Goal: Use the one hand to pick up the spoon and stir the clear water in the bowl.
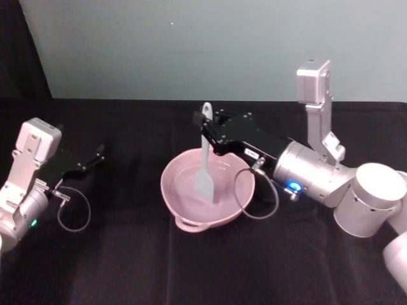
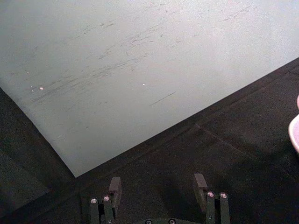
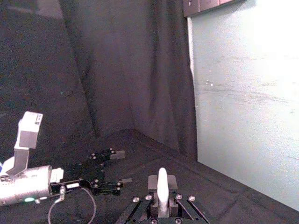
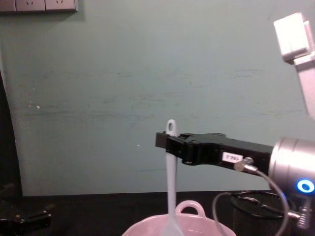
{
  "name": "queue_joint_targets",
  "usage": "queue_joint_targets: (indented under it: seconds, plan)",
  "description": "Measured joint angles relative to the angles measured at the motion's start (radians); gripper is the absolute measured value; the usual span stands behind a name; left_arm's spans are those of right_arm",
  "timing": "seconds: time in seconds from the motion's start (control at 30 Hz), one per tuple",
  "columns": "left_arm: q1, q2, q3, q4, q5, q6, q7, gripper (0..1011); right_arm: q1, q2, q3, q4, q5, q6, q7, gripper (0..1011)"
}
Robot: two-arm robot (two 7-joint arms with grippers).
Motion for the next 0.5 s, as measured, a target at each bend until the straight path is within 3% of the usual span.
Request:
queue_joint_targets:
  seconds: [0.23,0.5]
  plan:
    - [0.0,0.0,0.0,0.0,0.0,0.0,0.0,1011,0.043,-0.053,-0.028,0.072,-0.024,-0.003,0.009,114]
    - [0.0,0.0,0.0,0.0,0.0,0.0,0.0,1011,0.089,-0.101,-0.031,0.155,-0.04,-0.013,0.01,114]
